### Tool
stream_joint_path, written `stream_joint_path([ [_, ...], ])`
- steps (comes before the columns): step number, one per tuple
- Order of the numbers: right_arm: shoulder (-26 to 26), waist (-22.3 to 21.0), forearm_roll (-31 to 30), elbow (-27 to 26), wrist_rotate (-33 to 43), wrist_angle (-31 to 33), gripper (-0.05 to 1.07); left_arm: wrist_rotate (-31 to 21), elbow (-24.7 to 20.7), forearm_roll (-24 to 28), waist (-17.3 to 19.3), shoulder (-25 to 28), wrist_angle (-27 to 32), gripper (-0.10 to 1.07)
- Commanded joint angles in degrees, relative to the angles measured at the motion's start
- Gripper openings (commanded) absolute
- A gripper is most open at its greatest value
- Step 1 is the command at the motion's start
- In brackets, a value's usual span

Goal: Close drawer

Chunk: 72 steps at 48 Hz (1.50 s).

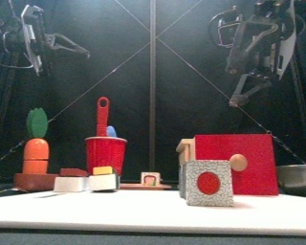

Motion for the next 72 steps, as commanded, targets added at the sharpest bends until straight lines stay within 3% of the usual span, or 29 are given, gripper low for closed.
stream_joint_path([
  [1, -1.1, -0.1, -0.3, -0.4, 0.0, -0.4, 1.03, 0.1, -0.4, 0.1, -0.2, 0.2, -0.3, 0.06],
  [9, 0.2, 0.4, 0.1, -0.5, 0.0, -0.4, 1.03, 0.2, -2.2, 0.3, 0.8, 0.7, 0.7, 0.06],
  [14, 1.3, 1.3, 0.1, -0.8, 0.0, -0.4, 1.03, 0.1, -6.2, 0.0, 4.5, 2.9, 6.3, 0.08],
  [23, 2.5, 2.2, 1.8, -0.9, 0.0, -0.4, 1.03, 0.3, -19.4, 0.4, 10.5, 11.7, 22.2, 0.21],
  [32, 2.4, 3.2, 3.9, -0.8, -0.1, -0.4, 0.97, 0.5, -30.6, 4.1, 15.2, 21.5, 27.7, 0.35],
  [38, 2.5, 4.0, 4.5, -0.6, -0.1, -0.4, 0.86, 0.5, -36.5, 7.2, 16.6, 27.9, 29.1, 0.37],
  [60, 2.8, 4.2, 4.7, -0.1, -0.2, -0.7, 0.26, 0.5, -56.8, 13.1, 17.8, 53.6, 30.8, 0.37],
  [66, 3.3, 4.4, 4.9, -0.2, -0.2, -0.8, 0.18, 0.6, -61.1, 13.4, 17.8, 59.2, 30.9, 0.37],
  [72, 4.5, 4.7, 5.4, -0.4, -0.1, -0.9, 0.18, 0.5, -64.2, 14.8, 18.0, 63.1, 31.7, 0.37],
])
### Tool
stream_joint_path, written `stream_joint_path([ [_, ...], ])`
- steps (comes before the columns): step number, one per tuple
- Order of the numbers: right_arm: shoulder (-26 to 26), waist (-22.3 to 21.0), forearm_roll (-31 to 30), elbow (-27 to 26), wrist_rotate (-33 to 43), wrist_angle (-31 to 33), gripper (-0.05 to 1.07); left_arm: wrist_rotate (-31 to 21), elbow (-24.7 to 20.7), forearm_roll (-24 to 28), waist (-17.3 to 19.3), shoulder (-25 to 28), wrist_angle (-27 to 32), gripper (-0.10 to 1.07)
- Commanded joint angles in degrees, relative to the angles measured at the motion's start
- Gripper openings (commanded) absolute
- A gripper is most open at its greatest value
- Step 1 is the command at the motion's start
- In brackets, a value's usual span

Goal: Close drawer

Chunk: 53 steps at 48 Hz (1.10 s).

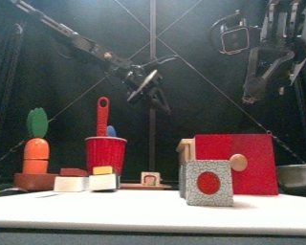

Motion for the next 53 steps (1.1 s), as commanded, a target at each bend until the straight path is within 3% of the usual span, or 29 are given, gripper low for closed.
stream_joint_path([
  [1, 0.1, 0.3, 0.4, -0.8, -0.1, -0.4, 0.18, -0.1, -3.9, 1.0, 0.4, 1.5, 0.4, 0.37],
  [13, 2.8, 0.9, 0.7, -1.8, -0.2, -1.0, 0.18, 0.0, -6.8, 1.4, 0.3, 6.0, 1.4, 0.37],
  [28, 10.3, 1.5, 0.8, -4.2, -0.2, -0.3, 0.18, -0.1, -8.7, 4.2, 0.6, 9.4, 1.3, 0.37],
  [53, 17.1, -1.1, -3.6, -7.9, -0.2, 6.6, 0.18, 0.0, -8.8, 4.4, 0.5, 10.5, 2.4, 0.37],
])
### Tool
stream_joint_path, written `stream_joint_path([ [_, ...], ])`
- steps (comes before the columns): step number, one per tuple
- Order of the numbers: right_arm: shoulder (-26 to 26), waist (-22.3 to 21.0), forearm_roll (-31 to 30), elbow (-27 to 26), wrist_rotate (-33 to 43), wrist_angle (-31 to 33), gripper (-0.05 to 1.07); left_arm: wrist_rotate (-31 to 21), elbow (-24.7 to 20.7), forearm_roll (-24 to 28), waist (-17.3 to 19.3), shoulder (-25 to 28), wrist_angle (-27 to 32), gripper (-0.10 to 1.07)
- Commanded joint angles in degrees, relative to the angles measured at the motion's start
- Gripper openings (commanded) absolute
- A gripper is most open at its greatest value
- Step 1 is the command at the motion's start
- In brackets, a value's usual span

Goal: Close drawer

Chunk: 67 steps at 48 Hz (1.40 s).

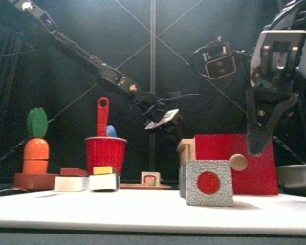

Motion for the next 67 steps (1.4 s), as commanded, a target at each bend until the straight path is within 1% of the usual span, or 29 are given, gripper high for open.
stream_joint_path([
  [1, -0.4, -1.4, -0.7, -1.3, -0.1, 0.9, 0.18, 0.0, -1.7, 0.2, 0.1, -0.6, 0.4, 0.37],
  [9, -0.2, -2.6, -1.3, -1.2, -0.5, 3.2, 0.18, 0.0, -1.5, 0.2, -0.1, -0.5, 1.2, 0.37],
  [17, -0.3, -3.3, -2.5, -1.3, -0.5, 4.1, 0.18, 0.0, -1.3, 0.4, -0.2, -0.5, 1.9, 0.37],
  [33, -0.3, -6.5, -5.4, -1.4, -0.4, 8.1, 0.18, 0.0, -1.3, 0.9, -0.2, -0.6, 2.7, 0.37],
  [37, -0.3, -7.0, -6.8, -1.4, -0.8, 8.5, 0.18, 0.0, -1.3, 1.1, -0.3, -0.5, 2.7, 0.37],
  [49, -0.2, -11.5, -12.7, -1.5, -0.8, 8.7, 0.18, 0.0, -1.3, 1.3, -0.2, -0.5, 2.7, 0.37],
  [57, -0.3, -13.5, -14.3, -1.2, -0.9, 9.7, 0.18, 0.0, -1.3, 1.3, -0.2, -0.5, 2.7, 0.37],
  [67, -0.3, -15.0, -16.2, -0.7, -0.9, 13.1, 0.18, -0.1, -1.3, 1.2, -0.3, -0.5, 3.0, 0.37],
])
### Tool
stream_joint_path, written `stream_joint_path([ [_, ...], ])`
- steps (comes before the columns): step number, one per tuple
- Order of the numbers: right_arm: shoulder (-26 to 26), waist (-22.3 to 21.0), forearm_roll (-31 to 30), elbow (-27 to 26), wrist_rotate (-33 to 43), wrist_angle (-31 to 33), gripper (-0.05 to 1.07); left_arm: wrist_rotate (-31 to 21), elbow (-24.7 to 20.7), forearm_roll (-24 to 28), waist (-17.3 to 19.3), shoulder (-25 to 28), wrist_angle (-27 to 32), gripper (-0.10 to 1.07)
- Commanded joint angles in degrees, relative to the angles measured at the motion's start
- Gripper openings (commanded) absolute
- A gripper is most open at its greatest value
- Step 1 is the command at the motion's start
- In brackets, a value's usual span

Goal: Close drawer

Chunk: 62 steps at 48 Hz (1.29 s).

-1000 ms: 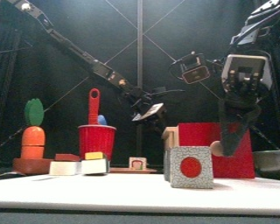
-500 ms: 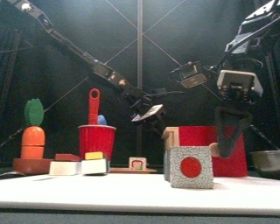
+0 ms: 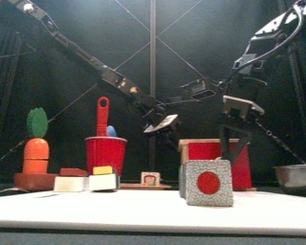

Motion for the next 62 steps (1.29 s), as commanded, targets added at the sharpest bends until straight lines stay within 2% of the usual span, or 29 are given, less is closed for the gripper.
stream_joint_path([
  [1, -1.0, -1.1, -1.0, -0.5, 0.0, 1.5, 0.18, -0.2, -1.3, 0.2, 0.0, -1.1, -0.1, 0.37],
  [44, -1.9, -1.8, -3.6, -1.1, 0.8, 3.6, 0.18, -0.5, 0.2, -1.3, -2.5, -3.2, 2.3, 0.37],
  [62, -6.8, 3.1, 0.4, -1.2, 0.8, 2.8, 0.18, -0.5, 1.8, -2.3, -2.1, -5.1, 2.0, 0.37],
])
